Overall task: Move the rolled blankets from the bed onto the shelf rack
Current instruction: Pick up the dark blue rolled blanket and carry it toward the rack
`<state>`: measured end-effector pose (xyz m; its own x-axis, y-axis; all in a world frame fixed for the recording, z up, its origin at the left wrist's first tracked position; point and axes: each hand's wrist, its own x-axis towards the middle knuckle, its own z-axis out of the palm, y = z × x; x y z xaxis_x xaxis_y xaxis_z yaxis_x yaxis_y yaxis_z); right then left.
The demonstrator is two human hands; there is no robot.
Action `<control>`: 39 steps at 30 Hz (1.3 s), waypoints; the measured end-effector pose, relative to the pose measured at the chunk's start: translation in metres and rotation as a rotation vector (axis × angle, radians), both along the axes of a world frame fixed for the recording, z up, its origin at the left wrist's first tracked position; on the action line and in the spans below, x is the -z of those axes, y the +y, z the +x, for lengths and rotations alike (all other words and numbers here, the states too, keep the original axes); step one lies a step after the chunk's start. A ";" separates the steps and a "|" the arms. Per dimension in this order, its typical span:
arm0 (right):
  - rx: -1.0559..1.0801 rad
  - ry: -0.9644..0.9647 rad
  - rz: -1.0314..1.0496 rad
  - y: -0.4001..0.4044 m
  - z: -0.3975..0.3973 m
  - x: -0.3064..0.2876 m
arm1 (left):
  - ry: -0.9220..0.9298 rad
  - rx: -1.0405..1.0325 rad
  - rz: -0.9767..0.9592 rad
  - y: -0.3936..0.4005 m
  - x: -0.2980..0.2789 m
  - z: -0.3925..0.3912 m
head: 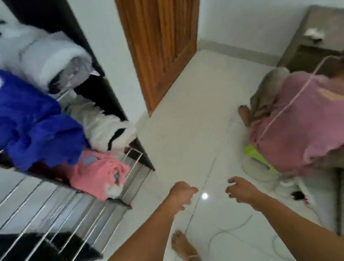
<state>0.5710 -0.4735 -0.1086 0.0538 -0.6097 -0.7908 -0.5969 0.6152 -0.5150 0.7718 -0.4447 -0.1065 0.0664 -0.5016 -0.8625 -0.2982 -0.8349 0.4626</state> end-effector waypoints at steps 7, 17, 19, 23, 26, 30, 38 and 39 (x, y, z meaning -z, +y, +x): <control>0.960 -0.103 -0.089 0.171 -0.256 -0.029 | 0.001 0.695 -0.345 0.000 -0.044 -0.252; 1.932 -0.299 -0.396 0.451 -0.426 -0.076 | 0.175 1.368 -0.397 0.180 -0.068 -0.561; 2.066 -0.313 -0.446 0.484 -0.445 -0.079 | 0.221 1.469 -0.370 0.216 -0.072 -0.608; 2.173 -0.354 -0.452 0.502 -0.474 -0.062 | 0.251 1.485 -0.278 0.251 -0.066 -0.676; 2.190 -0.350 -0.407 0.496 -0.513 -0.050 | 0.250 1.362 -0.161 0.256 -0.048 -0.719; 2.165 -0.281 -0.370 0.469 -0.588 -0.039 | 0.275 1.086 -0.032 0.235 -0.023 -0.780; 2.060 -0.176 -0.151 0.397 -0.728 -0.011 | 0.257 1.146 0.156 0.199 -0.002 -0.883; 2.065 -0.173 -0.115 0.392 -0.738 -0.005 | 0.239 1.186 0.155 0.198 0.001 -0.891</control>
